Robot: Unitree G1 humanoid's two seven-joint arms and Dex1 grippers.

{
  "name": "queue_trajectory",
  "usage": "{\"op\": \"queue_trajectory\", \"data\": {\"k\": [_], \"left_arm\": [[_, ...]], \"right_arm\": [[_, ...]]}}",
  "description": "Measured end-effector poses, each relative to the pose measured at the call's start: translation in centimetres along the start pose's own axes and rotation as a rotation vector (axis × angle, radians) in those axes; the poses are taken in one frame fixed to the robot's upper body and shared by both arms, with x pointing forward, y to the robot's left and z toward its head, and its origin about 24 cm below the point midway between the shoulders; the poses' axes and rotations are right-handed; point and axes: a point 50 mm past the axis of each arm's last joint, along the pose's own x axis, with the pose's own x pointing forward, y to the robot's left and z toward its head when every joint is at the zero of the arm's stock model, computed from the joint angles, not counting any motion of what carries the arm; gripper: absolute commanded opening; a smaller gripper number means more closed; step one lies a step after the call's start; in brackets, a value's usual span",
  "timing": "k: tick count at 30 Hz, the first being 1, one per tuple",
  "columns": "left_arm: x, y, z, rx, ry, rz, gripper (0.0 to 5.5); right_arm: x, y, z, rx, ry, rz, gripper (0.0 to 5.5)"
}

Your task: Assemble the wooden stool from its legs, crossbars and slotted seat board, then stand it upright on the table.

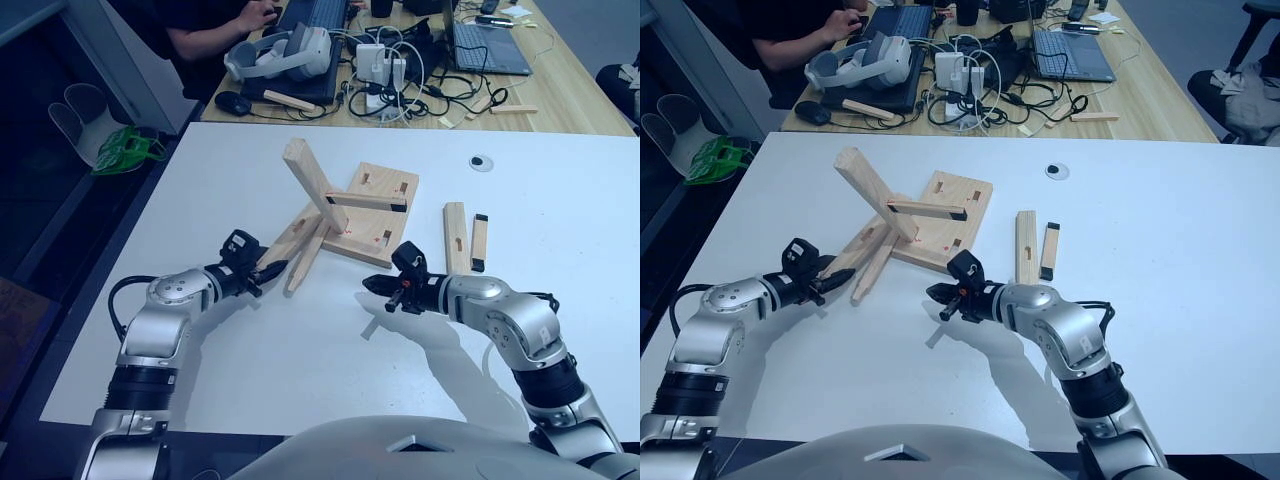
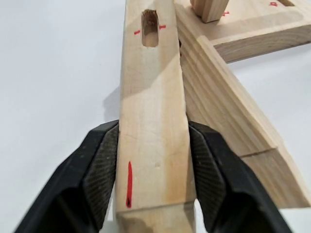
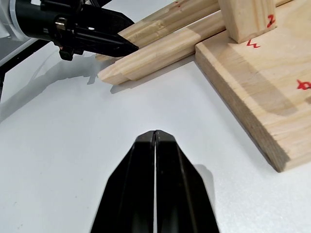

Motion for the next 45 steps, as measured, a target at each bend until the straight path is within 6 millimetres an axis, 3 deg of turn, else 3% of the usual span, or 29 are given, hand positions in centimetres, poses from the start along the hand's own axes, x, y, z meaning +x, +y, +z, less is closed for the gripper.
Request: {"op": "queue_trajectory", "data": {"k": [9, 18, 27, 31, 34, 36, 38, 39, 43, 45], "left_arm": [[-0.7, -0.2, 0.8, 0.072, -0.001, -0.041, 2.08], [-1.5, -0.5, 0.4, 0.193, 0.146, -0.092, 2.08], [-2.2, 2.0, 3.4, 0.107, -0.098, 0.211, 2.08], [-3.8, 4.8, 6.1, 0.130, -0.262, 0.480, 2.07], [-6.0, 7.7, 11.9, 0.275, -0.466, 0.680, 2.07], [-7.4, 8.3, 16.1, 0.388, -0.607, 0.734, 2.07], [-8.3, 7.0, 21.1, 0.551, -0.796, 0.718, 2.07], [-8.1, 6.1, 22.1, 0.605, -0.836, 0.676, 2.07], [-5.2, 1.1, 23.3, 0.811, -0.933, 0.404, 2.07], [-4.5, -0.1, 23.3, 0.859, -0.958, 0.330, 2.07]], "right_arm": [[0.2, 0.0, 0.3, 0.018, -0.021, -0.001, 0.00], [0.4, -0.2, 0.2, 0.032, -0.022, -0.008, 0.00], [0.3, -0.2, 0.9, 0.001, -0.081, -0.012, 0.00], [-0.9, 0.3, 4.5, -0.009, -0.338, 0.013, 0.14], [-2.8, 1.8, 10.2, -0.019, -0.609, 0.100, 0.64], [-4.4, 2.3, 13.4, -0.026, -0.748, 0.142, 0.97], [-7.6, 2.7, 18.2, -0.030, -0.961, 0.196, 1.36], [-8.6, 2.7, 19.6, -0.017, -1.026, 0.225, 1.61], [-10.9, 2.3, 23.2, 0.050, -1.166, 0.297, 2.18], [-11.6, 2.2, 24.0, 0.056, -1.209, 0.293, 2.50]]}}
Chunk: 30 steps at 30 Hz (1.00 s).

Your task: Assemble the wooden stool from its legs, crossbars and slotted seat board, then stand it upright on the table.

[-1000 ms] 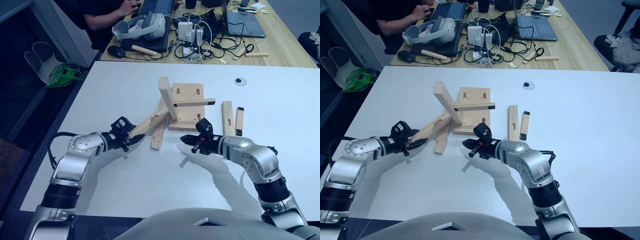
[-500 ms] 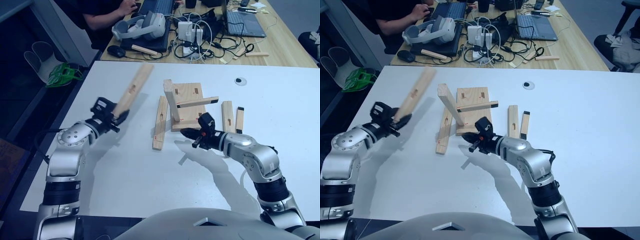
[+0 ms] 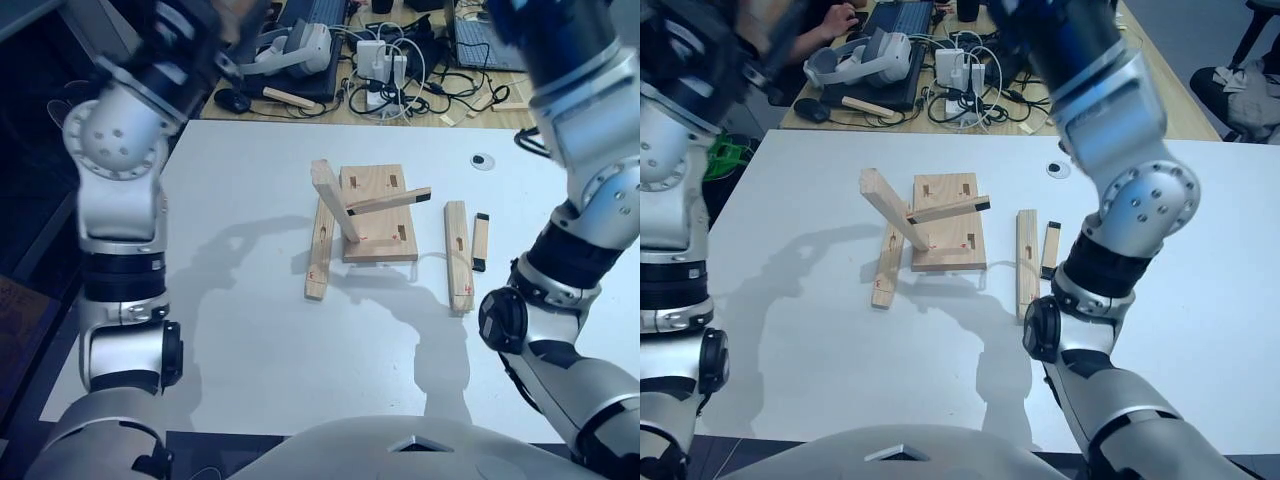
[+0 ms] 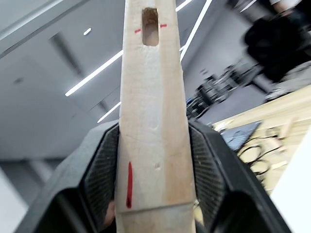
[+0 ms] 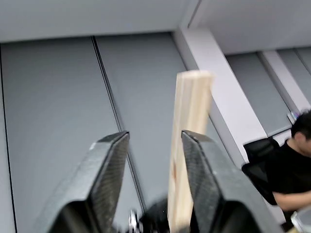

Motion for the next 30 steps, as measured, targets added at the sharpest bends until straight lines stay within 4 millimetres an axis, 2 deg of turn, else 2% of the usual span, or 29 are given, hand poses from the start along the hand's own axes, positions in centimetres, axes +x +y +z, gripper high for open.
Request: {"op": "queue_trajectory", "data": {"k": [6, 9, 14, 30], "left_arm": [[0.1, -0.9, 0.5, 0.008, -0.057, -0.034, 2.07], [0.2, -1.5, 0.7, 0.008, -0.081, -0.052, 2.07], [-0.1, -3.3, 0.6, -0.020, -0.091, -0.112, 2.07], [-0.4, -3.7, 0.8, -0.010, -0.108, -0.153, 2.07]], "right_arm": [[0.1, -0.4, 0.1, 0.004, -0.010, -0.023, 3.46], [0.0, -0.6, -0.2, 0.013, 0.006, -0.025, 4.12], [0.0, -0.2, -0.8, 0.047, 0.041, 0.028, 4.15], [-1.4, -0.8, -0.9, 0.109, 0.042, -0.001, 1.44]]}}
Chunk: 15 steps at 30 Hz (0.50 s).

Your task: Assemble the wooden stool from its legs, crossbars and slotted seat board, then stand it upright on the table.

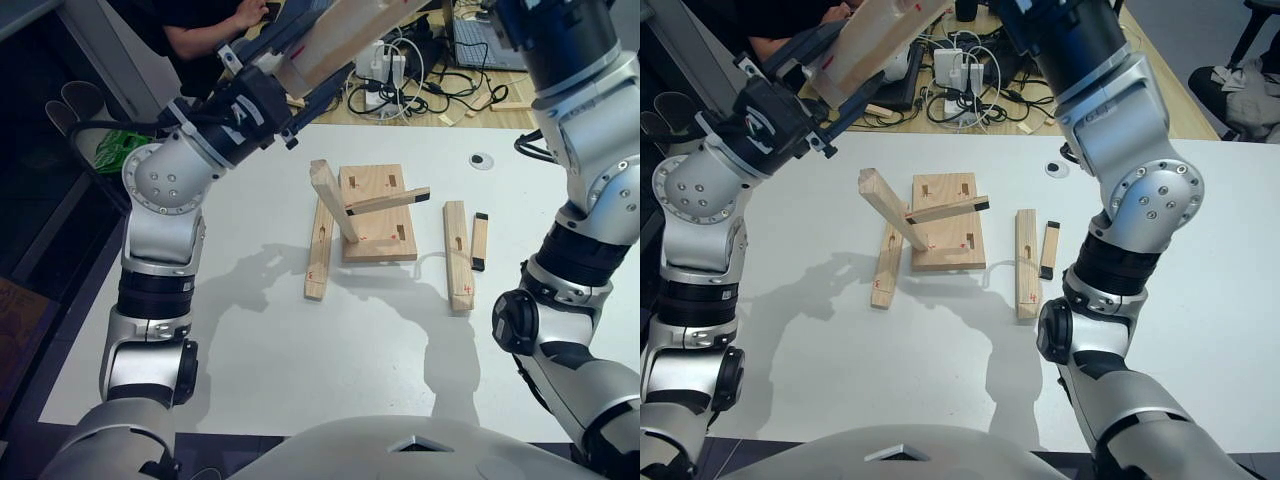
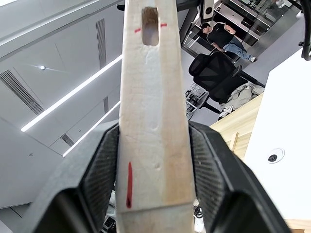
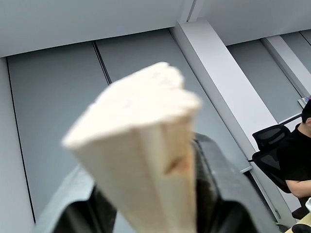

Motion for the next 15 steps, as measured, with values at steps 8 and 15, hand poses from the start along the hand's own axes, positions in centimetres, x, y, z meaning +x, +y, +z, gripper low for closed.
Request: {"op": "queue_trajectory", "data": {"k": [8, 15], "left_arm": [[0.01, -0.09, 0.08, 0.006, -0.001, -0.011, 2.43], [0.19, 0.71, 0.12, 0.064, 0.021, 0.076, 3.56]], "right_arm": [[-0.30, -0.30, 0.13, -0.009, 0.001, -0.022, 1.27], [-0.40, -1.04, 0.73, -0.011, -0.091, -0.103, 1.00]]}}
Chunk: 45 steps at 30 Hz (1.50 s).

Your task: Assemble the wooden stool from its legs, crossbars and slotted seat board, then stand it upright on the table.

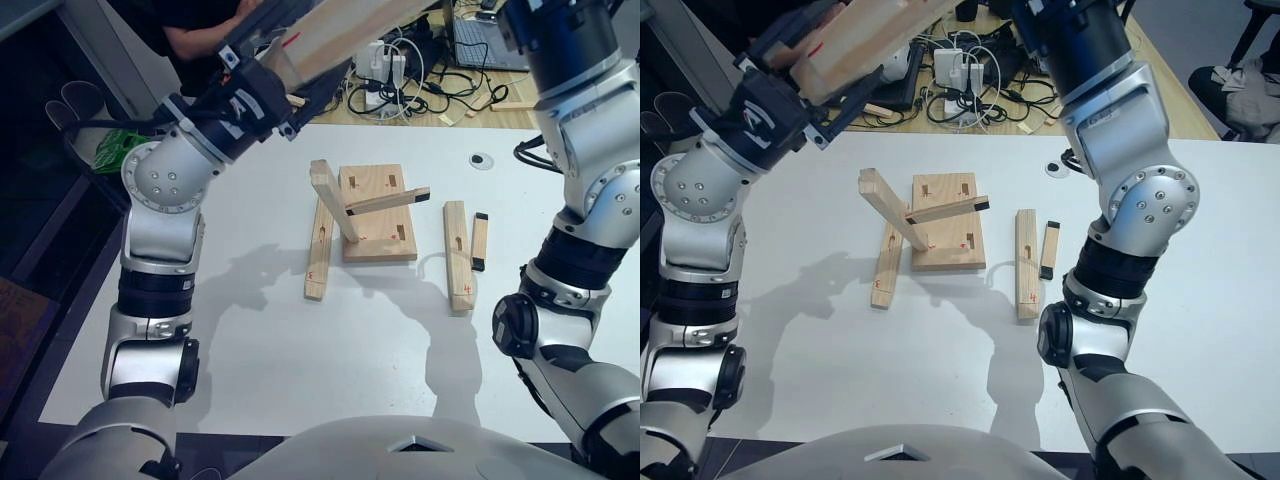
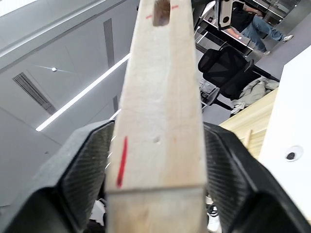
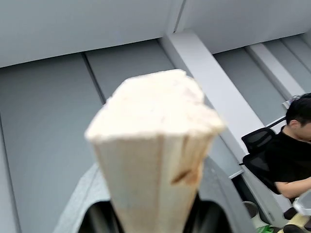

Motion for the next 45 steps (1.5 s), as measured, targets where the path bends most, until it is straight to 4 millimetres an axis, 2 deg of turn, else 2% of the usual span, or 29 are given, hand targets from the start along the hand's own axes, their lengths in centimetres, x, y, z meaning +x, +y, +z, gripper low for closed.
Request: {"op": "queue_trajectory", "data": {"k": [3, 6, 8, 10, 13, 16, 18, 20, 22, 25, 27, 30, 32, 38, 45], "left_arm": [[0.1, 0.6, 0.0, 0.030, 0.012, 0.049, 4.00], [-0.7, 1.9, -0.7, 0.057, 0.066, 0.168, 4.49], [-1.9, 2.9, -2.0, 0.031, 0.164, 0.300, 4.75], [-3.2, 3.1, -3.7, -0.069, 0.277, 0.471, 5.07], [-4.1, 0.9, -5.6, -0.286, 0.407, 0.634, 5.11], [-4.6, -2.8, -6.8, -0.569, 0.509, 0.777, 5.11], [-4.4, -5.3, -7.0, -0.708, 0.535, 0.815, 5.11], [-4.0, -7.7, -6.8, -0.809, 0.553, 0.798, 5.11], [-3.7, -9.0, -6.4, -0.858, 0.553, 0.784, 5.11], [-3.9, -9.7, -6.2, -0.876, 0.555, 0.784, 5.11], [-3.9, -9.8, -6.2, -0.881, 0.556, 0.793, 5.11], [-4.2, -9.6, -6.4, -0.875, 0.553, 0.818, 5.11], [-4.2, -9.5, -6.4, -0.874, 0.553, 0.823, 5.11], [-4.1, -9.4, -6.4, -0.873, 0.551, 0.824, 5.11], [-4.1, -9.4, -6.4, -0.872, 0.551, 0.825, 5.11]], "right_arm": [[-0.2, -0.8, 1.1, -0.065, -0.067, -0.086, 1.00], [-1.3, -2.3, 2.8, -0.243, -0.064, -0.236, 1.00], [-3.0, -3.7, 4.4, -0.383, -0.052, -0.368, 1.00], [-5.5, -5.3, 5.8, -0.519, -0.019, -0.529, 1.00], [-9.0, -7.4, 5.2, -0.584, 0.105, -0.699, 1.00], [-13.4, -9.2, 1.9, -0.489, 0.315, -0.837, 1.00], [-14.7, -9.4, 0.7, -0.404, 0.351, -0.866, 1.00], [-15.1, -9.3, 0.3, -0.331, 0.329, -0.875, 1.00], [-15.2, -9.1, 0.6, -0.269, 0.286, -0.871, 1.00], [-14.7, -8.7, 0.2, -0.169, 0.273, -0.840, 1.00], [-14.3, -8.4, -0.5, -0.127, 0.276, -0.821, 1.00], [-13.8, -8.6, -2.8, -0.081, 0.287, -0.818, 1.00], [-14.1, -8.9, -3.8, -0.094, 0.290, -0.846, 1.00], [-15.2, -9.6, -3.6, -0.179, 0.272, -0.890, 1.00], [-15.4, -10.0, -3.2, -0.242, 0.273, -0.879, 1.00]]}}
